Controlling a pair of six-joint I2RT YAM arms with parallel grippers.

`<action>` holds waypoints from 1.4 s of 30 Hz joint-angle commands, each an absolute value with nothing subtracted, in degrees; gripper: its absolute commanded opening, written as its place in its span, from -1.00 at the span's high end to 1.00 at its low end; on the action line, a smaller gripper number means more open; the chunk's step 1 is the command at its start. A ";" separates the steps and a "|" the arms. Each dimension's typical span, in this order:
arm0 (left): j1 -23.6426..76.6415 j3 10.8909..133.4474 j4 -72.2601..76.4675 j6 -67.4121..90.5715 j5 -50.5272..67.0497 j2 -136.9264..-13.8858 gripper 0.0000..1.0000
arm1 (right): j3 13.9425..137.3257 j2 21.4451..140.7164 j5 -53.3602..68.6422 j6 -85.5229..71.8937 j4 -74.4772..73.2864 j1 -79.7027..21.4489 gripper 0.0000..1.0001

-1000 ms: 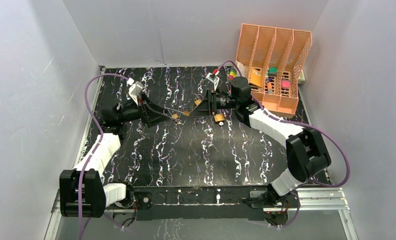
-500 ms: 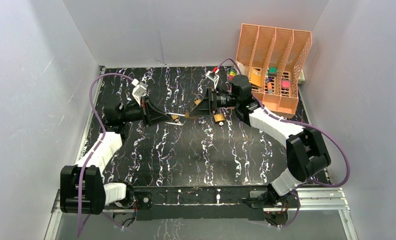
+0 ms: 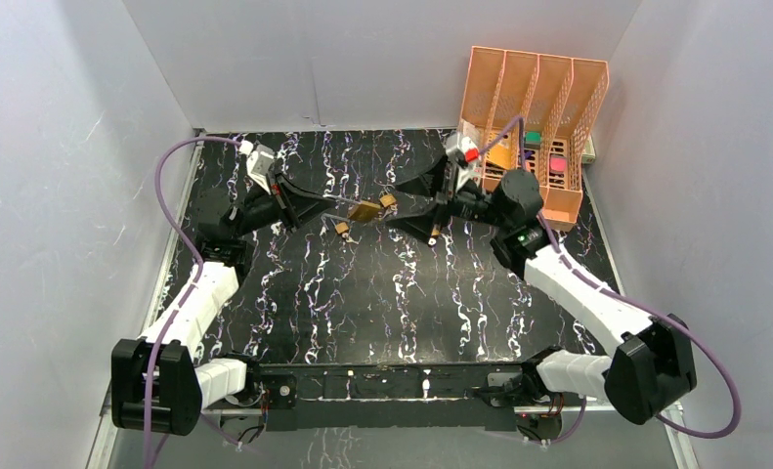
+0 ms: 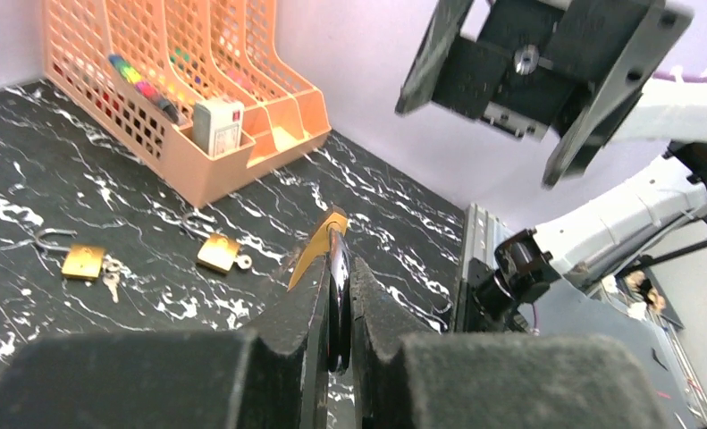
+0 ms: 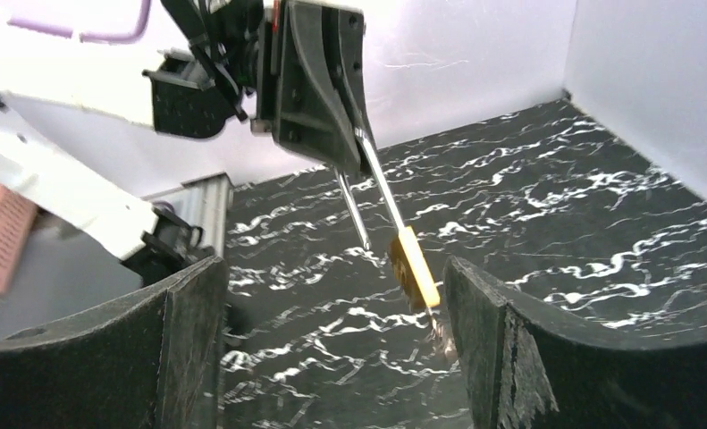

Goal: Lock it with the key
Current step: Pick up the lock from the center of the board.

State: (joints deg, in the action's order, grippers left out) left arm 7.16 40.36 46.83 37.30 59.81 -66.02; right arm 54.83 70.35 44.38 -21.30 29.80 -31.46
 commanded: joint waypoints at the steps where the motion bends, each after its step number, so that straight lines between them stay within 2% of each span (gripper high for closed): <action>1: 7.68 43.51 57.55 40.95 54.65 -62.79 1.00 | 45.13 68.68 42.20 -15.17 47.05 -31.37 -0.97; 6: 8.04 43.47 65.80 47.13 54.85 -62.38 1.00 | 36.60 70.51 39.55 -16.49 69.51 -31.38 -0.97; 12: 9.23 44.02 76.67 55.06 56.97 -63.76 1.00 | 38.29 76.15 42.91 -16.38 79.86 -31.32 -0.97; 19: 10.28 44.56 80.19 57.07 57.13 -64.16 1.00 | 44.56 82.51 48.96 -22.17 85.27 -31.37 -0.89; 25: 10.63 44.52 81.47 56.72 56.50 -64.69 1.00 | 48.85 86.73 51.43 -28.07 88.28 -32.51 -0.55; 28: 10.72 44.52 82.27 56.40 55.80 -64.82 1.00 | 50.21 88.11 52.05 -28.43 88.03 -34.31 -0.52; 36: 10.81 45.14 83.44 55.19 53.75 -65.86 1.00 | 50.36 91.10 49.48 -31.37 91.57 -37.74 -0.39; 42: 10.81 44.96 85.01 54.53 51.86 -66.26 1.00 | 48.96 93.77 44.22 -36.48 100.10 -39.05 -0.28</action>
